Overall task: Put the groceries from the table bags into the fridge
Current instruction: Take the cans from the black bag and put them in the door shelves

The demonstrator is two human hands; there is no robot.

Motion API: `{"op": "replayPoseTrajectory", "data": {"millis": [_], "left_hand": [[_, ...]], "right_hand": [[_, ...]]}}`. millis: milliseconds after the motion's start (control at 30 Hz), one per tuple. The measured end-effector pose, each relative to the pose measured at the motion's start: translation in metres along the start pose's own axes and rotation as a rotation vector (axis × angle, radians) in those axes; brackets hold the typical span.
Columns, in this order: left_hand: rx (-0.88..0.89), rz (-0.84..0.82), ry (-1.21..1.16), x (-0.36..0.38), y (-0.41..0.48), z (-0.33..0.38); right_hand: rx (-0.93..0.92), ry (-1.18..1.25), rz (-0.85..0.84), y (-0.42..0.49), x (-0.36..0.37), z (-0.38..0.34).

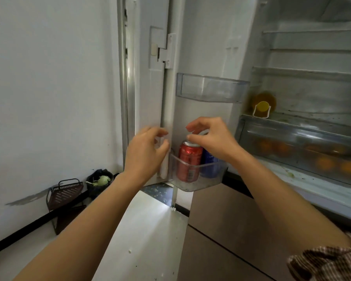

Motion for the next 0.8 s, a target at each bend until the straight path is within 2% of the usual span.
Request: {"op": "replayPoseTrajectory", "data": {"millis": [67, 233, 567, 800], "left_hand": [[-0.031, 0.019, 0.027, -0.020, -0.002, -0.016], [-0.180, -0.008, 0.151, -0.096, -0.022, -0.088], [-0.481, -0.234, 0.449, -0.294, -0.131, -0.281], [-0.682, -0.243, 0.602, -0.432, -0.190, -0.378]], "right_hand": [[-0.058, 0.031, 0.012, -0.005, 0.017, -0.020], [-0.156, 0.003, -0.111, -0.004, 0.103, -0.087], [-0.147, -0.091, -0.434, -0.018, 0.373, -0.220], [-0.318, -0.238, -0.698, -0.041, 0.537, -0.325]]}}
Point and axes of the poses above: each hand's wrist, its own y-axis towards the middle knuckle, its own x-axis out of the palm, z = x × y, the point moved 2 cm from there along y, towards the middle knuckle, and after that the axes turned 3 degrees about x, right-handed, at the moved point
